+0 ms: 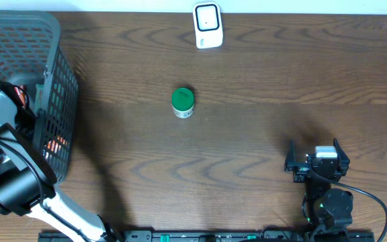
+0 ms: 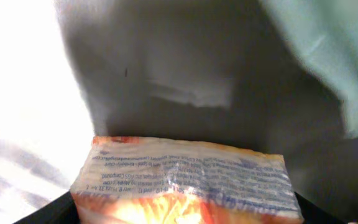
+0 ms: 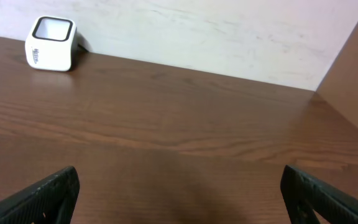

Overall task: Scan the item barcode
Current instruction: 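Reach the left gripper into the basket and grasp the orange snack box, then carry the snack box past the scanner and place it right of the jar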

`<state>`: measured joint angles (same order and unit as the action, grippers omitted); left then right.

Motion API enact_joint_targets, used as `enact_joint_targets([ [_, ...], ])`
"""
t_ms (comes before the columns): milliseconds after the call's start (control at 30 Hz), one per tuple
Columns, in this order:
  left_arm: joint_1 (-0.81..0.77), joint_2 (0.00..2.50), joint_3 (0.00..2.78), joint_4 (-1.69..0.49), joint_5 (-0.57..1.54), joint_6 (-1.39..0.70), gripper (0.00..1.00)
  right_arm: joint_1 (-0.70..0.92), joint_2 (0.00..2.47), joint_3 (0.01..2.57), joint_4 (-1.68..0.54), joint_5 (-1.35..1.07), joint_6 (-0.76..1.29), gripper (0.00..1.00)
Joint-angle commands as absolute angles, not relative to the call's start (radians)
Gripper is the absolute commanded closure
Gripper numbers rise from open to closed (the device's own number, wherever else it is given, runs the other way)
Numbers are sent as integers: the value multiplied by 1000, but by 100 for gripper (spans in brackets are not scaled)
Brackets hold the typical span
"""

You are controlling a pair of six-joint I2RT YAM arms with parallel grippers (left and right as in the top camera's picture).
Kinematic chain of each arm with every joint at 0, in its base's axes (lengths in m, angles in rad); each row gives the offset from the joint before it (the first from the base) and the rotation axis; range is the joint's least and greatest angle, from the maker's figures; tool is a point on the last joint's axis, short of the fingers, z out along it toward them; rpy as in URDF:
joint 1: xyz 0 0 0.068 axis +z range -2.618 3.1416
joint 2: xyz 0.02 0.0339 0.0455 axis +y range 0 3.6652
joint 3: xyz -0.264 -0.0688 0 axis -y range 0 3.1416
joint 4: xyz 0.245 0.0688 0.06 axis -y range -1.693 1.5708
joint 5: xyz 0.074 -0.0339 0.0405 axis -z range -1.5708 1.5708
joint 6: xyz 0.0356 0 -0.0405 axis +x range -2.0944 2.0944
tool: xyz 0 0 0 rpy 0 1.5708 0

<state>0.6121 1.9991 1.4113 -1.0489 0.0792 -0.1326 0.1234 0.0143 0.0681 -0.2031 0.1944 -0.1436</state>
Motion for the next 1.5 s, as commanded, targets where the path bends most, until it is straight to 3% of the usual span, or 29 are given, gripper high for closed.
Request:
enact_joint_targets([
  [0,605,2025,1436,-1107,-15,-135,26,133,7,64,-202,193,-154,1],
  [367,605,2025,2011,-1500,-64,-191,26,133,7,64,-202,193,-154,1],
  [567,599,2001,2417,-1655,103,-246,26,133,7,64,-201,193,-154,1],
  [733,529,1907,2476,-1652,229,-277,26,133,7,64,-202,193,-154,1],
  [900,339,1836,2476,-1646,258,-345,26,133,7,64,-202,193,-154,1],
  [1133,-86,1847,2453,-1560,233,-441,26,133,7,64,-201,192,-154,1],
  [1467,-597,2066,2444,-1388,25,-485,26,133,7,64,-202,193,-154,1],
])
